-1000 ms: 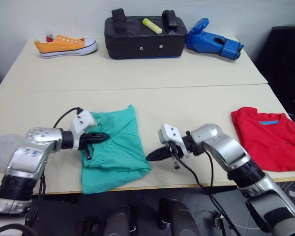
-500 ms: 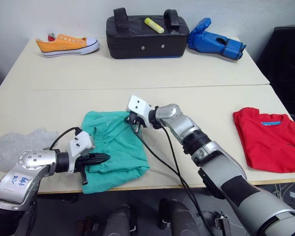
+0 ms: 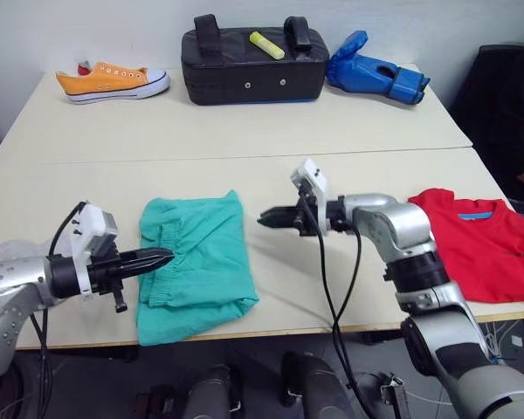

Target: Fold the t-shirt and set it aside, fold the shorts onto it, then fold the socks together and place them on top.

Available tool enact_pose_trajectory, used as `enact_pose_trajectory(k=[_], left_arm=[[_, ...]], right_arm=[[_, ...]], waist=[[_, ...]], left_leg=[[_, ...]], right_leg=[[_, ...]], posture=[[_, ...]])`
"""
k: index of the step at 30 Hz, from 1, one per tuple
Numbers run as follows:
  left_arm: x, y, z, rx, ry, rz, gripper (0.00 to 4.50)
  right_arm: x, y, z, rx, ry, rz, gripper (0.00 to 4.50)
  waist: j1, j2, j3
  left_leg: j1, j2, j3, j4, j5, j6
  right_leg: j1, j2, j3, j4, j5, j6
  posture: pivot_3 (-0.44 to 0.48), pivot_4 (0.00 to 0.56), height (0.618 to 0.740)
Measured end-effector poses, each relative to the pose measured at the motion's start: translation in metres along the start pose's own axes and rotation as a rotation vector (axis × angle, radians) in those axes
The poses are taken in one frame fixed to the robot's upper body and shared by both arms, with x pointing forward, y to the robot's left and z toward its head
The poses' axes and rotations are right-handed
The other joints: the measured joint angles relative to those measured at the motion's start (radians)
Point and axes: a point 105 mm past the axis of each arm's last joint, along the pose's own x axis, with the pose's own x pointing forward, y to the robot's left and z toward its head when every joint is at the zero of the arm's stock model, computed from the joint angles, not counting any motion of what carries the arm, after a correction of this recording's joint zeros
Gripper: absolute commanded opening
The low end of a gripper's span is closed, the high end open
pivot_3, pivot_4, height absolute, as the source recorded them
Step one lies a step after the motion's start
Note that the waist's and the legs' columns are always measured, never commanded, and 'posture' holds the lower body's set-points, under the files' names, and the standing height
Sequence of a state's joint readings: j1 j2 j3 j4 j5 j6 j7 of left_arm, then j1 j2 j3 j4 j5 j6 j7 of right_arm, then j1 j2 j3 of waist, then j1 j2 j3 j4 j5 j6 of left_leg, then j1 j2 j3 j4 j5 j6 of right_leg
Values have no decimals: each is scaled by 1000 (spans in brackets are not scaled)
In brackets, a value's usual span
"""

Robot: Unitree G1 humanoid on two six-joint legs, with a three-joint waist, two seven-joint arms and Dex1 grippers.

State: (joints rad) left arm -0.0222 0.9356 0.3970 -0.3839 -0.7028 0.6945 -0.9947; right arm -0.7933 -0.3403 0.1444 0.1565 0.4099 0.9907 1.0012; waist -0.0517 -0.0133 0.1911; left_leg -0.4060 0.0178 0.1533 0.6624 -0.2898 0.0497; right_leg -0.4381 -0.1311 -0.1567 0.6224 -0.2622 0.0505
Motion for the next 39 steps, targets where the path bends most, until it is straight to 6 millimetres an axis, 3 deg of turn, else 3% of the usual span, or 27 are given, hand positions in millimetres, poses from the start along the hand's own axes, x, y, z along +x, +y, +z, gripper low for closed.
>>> enact_pose_trajectory(k=[7, 10, 19, 23, 28, 32, 37, 39], left_arm=[[-7, -7, 11, 77, 7, -73, 3578], [-9, -7, 15, 108, -2, -80, 4477], [-10, -5, 24, 160, -16, -73, 4477], [-10, -5, 26, 168, -20, -72, 4500], [-9, -2, 35, 204, -40, -68, 4500], [-5, 2, 35, 202, -47, -67, 4500], [2, 0, 44, 212, -75, -100, 4500], [6, -5, 42, 180, -75, -149, 4500]], right_arm=[[22, 13, -22, 185, 63, 63, 4484], [36, 14, -25, 166, 78, 75, 4500], [85, 29, -15, 202, 54, 151, 4500], [98, 33, -16, 221, 48, 149, 3177], [98, 31, -22, 197, 77, 124, 1394], [97, 33, -15, 157, 59, 127, 12], [80, 22, -15, 149, 47, 67, 12], [55, 11, -19, 156, 42, 14, 12]], waist=[[0, 1, 0], [0, 0, 0], [-8, 0, 0], [-5, 0, 0], [-3, 0, 0], [-3, 0, 0], [8, 0, 0], [18, 0, 0]], left_leg=[[0, 0, 0, 0, -1, -3], [0, -1, 1, 0, -1, -4], [1, 1, 1, -1, 1, -4], [0, 0, 1, -2, 1, -4], [-1, 0, 1, -2, 1, -4], [0, 0, 1, -3, 1, -4], [-1, -1, 1, -2, 0, -7], [-1, -1, 1, -2, 2, -3]], right_leg=[[-1, 0, 0, 1, -1, -1], [-1, 0, 0, 1, -1, -1], [-2, 2, 0, 5, -1, -2], [-2, 2, 0, 5, -1, -2], [-2, 2, 0, 4, -1, -2], [-2, 2, 0, 5, -1, -2], [-2, 1, 0, 5, -1, -2], [-2, 1, 0, 4, -1, -2]], posture=[[0, 150, 740], [0, 150, 740], [0, 150, 740], [0, 150, 740], [0, 150, 740], [0, 150, 740], [0, 150, 740], [0, 150, 740]])
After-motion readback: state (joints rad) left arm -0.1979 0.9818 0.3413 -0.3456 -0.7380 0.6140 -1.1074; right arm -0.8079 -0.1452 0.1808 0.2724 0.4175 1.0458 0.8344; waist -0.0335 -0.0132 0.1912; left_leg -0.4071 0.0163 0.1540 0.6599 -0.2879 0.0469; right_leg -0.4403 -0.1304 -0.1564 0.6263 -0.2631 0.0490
